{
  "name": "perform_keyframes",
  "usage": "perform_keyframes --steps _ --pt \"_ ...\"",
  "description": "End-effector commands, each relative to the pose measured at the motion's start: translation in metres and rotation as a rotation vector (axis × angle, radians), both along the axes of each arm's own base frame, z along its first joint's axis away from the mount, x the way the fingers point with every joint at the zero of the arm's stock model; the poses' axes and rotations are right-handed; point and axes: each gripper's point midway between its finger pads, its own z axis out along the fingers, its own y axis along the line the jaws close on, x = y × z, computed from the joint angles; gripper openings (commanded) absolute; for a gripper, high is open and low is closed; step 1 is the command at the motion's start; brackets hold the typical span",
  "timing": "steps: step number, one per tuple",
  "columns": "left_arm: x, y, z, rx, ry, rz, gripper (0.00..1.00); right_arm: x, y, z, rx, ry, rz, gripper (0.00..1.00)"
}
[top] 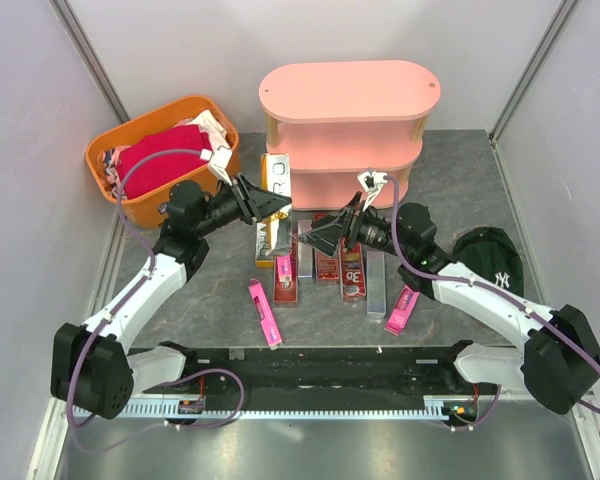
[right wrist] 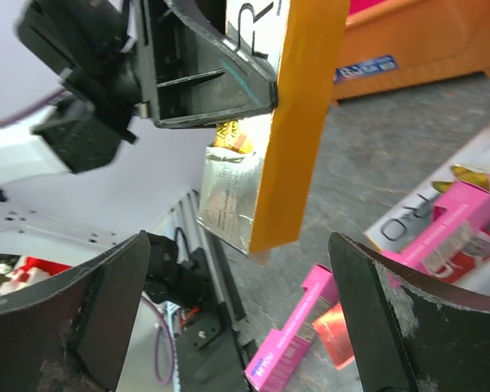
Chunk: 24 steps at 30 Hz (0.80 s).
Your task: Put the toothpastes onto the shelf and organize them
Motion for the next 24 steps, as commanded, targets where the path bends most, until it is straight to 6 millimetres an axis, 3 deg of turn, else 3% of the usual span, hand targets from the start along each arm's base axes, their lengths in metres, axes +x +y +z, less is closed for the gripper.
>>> perform_keyframes --steps 1,9,14,19,24 --pt "-0.023 -0.002 0.073 -0.264 -0.141 -0.073 0.28 -0.022 0.001 0.047 0.177 -0.083 0.09 0.99" --pt "-0.023 -0.001 0.084 -0.366 -0.15 -0.08 0.26 -0.016 0.011 0.037 0.2 -0.023 0.084 0.99" --pt "-0.023 -0.002 0.084 -0.374 -0.146 -0.091 0.26 -0.02 0.036 0.03 0.181 -0.016 0.106 0.93" --pt "-0.023 -0.004 0.079 -0.372 -0.13 -0.104 0.26 -0.017 0.048 0.041 0.236 -0.021 0.132 0.85" --pt "-0.023 -0.004 0.074 -0.369 -0.117 -0.109 0.26 -0.017 0.053 0.058 0.275 -0.052 0.158 0.84"
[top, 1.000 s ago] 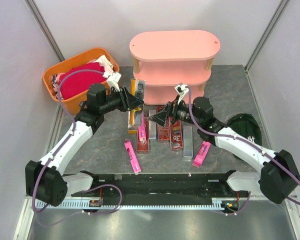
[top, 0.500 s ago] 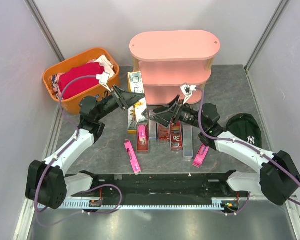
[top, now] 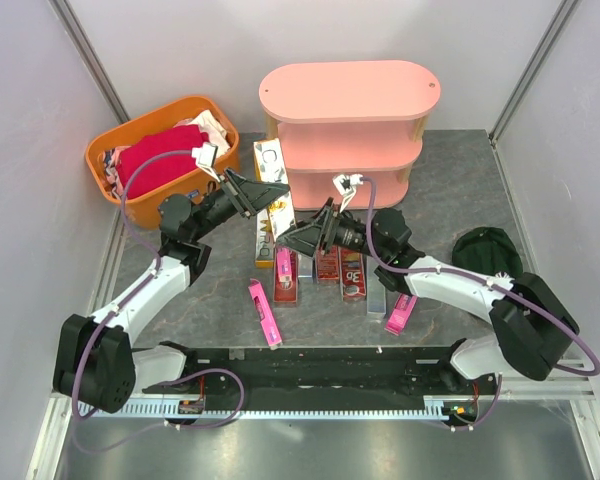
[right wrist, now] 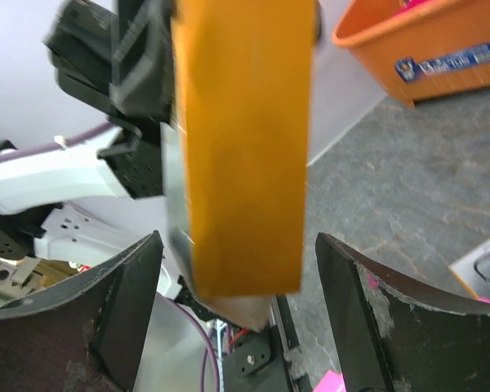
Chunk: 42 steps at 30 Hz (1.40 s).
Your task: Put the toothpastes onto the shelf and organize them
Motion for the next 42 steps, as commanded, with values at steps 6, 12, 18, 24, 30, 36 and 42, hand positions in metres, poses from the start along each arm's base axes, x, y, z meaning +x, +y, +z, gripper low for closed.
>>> perform_keyframes --steps 6,12,18,24,30,36,42 --pt "-0.006 -0.002 0.007 -0.033 -0.033 -0.042 0.26 -0.003 0.004 0.068 0.174 -0.126 0.037 0.72" --pt "0.0 -0.002 0.003 -0.032 -0.019 -0.023 0.28 -0.004 0.007 0.064 0.167 -0.106 0.064 0.39" --pt "0.005 0.001 -0.006 0.038 -0.018 0.015 0.67 0.002 0.008 0.055 0.123 -0.081 0.033 0.26" --pt "0.014 0.023 -0.031 0.243 0.028 0.192 0.97 0.014 0.011 0.031 0.044 -0.009 -0.011 0.24" --pt "0.024 0.082 -0.038 0.467 0.041 0.54 1.0 0.027 0.012 -0.004 -0.033 0.09 -0.04 0.23" --pt "0.021 0.134 -0.051 0.65 0.095 0.77 1.0 0.044 0.012 -0.032 -0.061 0.18 -0.051 0.21" --pt "0.024 0.135 -0.065 0.705 0.124 0.759 1.0 0.073 0.005 -0.032 -0.046 0.198 -0.099 0.21"
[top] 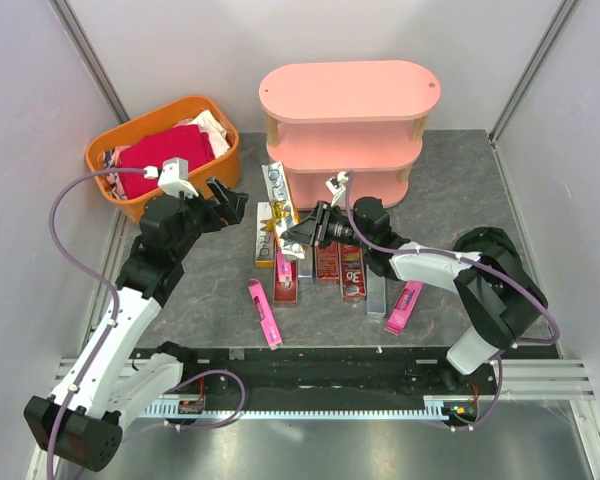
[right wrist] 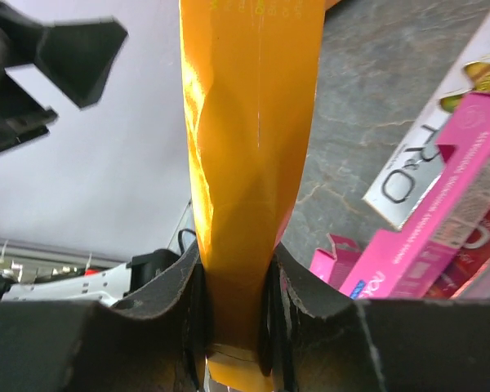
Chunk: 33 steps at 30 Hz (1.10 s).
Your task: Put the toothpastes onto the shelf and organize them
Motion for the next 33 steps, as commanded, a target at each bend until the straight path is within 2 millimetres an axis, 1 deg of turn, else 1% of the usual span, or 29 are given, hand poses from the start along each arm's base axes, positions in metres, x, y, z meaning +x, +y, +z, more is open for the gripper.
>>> perform_keyframes --steps 1,2,3,5,6,8,9,10,11,13,14,15,16,17,18,20,21,22,23,24,26,27,28,29,30,31,33 --pt "0.006 0.013 -0.017 0.109 0.056 0.04 1.0 0.03 0.0 0.053 0.108 -0.096 -0.044 0.21" --pt "0.006 0.01 -0.019 0.103 0.064 0.032 1.0 0.035 0.0 0.053 0.109 -0.094 -0.05 0.21" --pt "0.007 0.008 -0.021 0.103 0.073 0.025 1.0 0.043 -0.002 0.05 0.108 -0.081 -0.06 0.21" --pt "0.01 0.004 -0.026 0.101 0.091 0.007 0.99 0.052 -0.003 0.059 0.14 -0.078 -0.064 0.21" --pt "0.011 0.003 -0.027 0.1 0.093 -0.001 0.99 0.059 -0.003 0.058 0.147 -0.066 -0.066 0.21" --pt "0.013 0.001 -0.031 0.102 0.103 -0.007 0.99 0.065 -0.003 0.062 0.176 -0.046 -0.068 0.21" --pt "0.014 0.0 -0.031 0.103 0.105 -0.009 0.99 0.075 -0.005 0.059 0.184 -0.031 -0.077 0.21" --pt "0.013 -0.005 -0.032 0.095 0.109 -0.038 0.99 0.075 -0.004 0.061 0.206 0.001 -0.065 0.21" --pt "0.013 -0.007 -0.034 0.095 0.115 -0.044 0.98 0.083 -0.005 0.058 0.219 0.007 -0.066 0.21" --pt "0.013 -0.01 -0.036 0.09 0.12 -0.059 0.98 0.088 -0.004 0.072 0.273 0.011 -0.05 0.21" --pt "0.014 -0.01 -0.036 0.089 0.12 -0.06 0.98 0.095 -0.006 0.067 0.278 0.023 -0.055 0.21" --pt "0.014 -0.012 -0.038 0.088 0.122 -0.068 0.98 0.098 -0.005 0.075 0.296 0.014 -0.052 0.21" --pt "0.014 -0.011 -0.038 0.088 0.122 -0.068 0.98 0.103 -0.007 0.077 0.304 0.014 -0.058 0.22" --pt "0.014 -0.012 -0.039 0.088 0.125 -0.072 0.97 0.108 -0.008 0.075 0.307 0.025 -0.062 0.22" --pt "0.014 -0.013 -0.04 0.087 0.127 -0.077 0.97 0.11 -0.005 0.083 0.313 0.011 -0.057 0.22" --pt "0.014 -0.016 -0.041 0.088 0.124 -0.091 0.95 0.119 -0.006 0.08 0.307 0.027 -0.071 0.23" --pt "0.015 -0.019 -0.043 0.086 0.127 -0.108 0.94 0.122 -0.006 0.087 0.317 0.016 -0.073 0.23" --pt "0.016 -0.021 -0.043 0.09 0.123 -0.122 0.93 0.124 -0.006 0.089 0.321 0.018 -0.073 0.24" --pt "0.016 -0.023 -0.044 0.091 0.124 -0.135 0.89 0.128 -0.007 0.086 0.32 0.028 -0.078 0.24" --pt "0.015 -0.027 -0.044 0.09 0.124 -0.158 0.86 0.133 -0.006 0.092 0.328 0.021 -0.078 0.25" --pt "0.018 -0.031 -0.048 0.097 0.133 -0.182 0.8 0.141 -0.005 0.084 0.315 0.055 -0.09 0.26" --pt "0.018 -0.034 -0.046 0.096 0.127 -0.201 0.76 0.145 -0.005 0.089 0.326 0.061 -0.094 0.27" --pt "0.02 -0.037 -0.048 0.099 0.133 -0.214 0.7 0.148 -0.006 0.086 0.326 0.072 -0.099 0.28" --pt "0.021 -0.039 -0.047 0.101 0.129 -0.226 0.61 0.154 -0.007 0.084 0.329 0.082 -0.107 0.29" --pt "0.021 -0.043 -0.044 0.098 0.12 -0.247 0.56 0.156 -0.007 0.083 0.335 0.097 -0.111 0.31" --pt "0.023 -0.044 -0.045 0.099 0.124 -0.253 0.45 0.16 -0.006 0.079 0.334 0.105 -0.111 0.31" --pt "0.026 -0.047 -0.041 0.09 0.111 -0.261 0.35 0.164 -0.005 0.082 0.344 0.108 -0.109 0.35"
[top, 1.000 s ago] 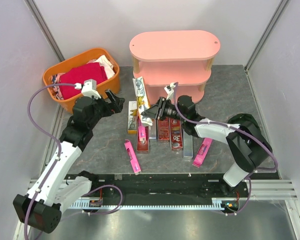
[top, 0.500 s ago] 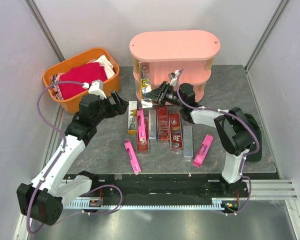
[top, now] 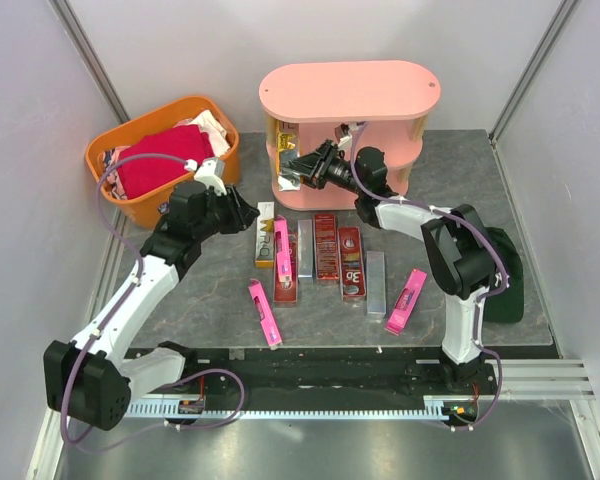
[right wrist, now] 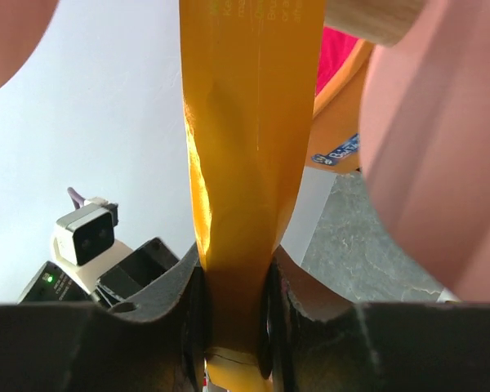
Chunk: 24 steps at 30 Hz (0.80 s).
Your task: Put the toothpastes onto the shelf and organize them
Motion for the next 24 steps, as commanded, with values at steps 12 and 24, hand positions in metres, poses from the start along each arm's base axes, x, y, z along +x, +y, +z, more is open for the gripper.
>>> perform_keyframes --steps 12,24 --pt "0.036 -0.062 0.063 -0.174 -0.175 -0.276 0.03 0.03 -0.003 0.019 0.058 0.011 -0.043 0.51" --pt "0.054 -0.089 0.061 -0.271 -0.173 -0.357 0.02 0.033 -0.009 0.012 0.031 0.037 -0.066 0.66"
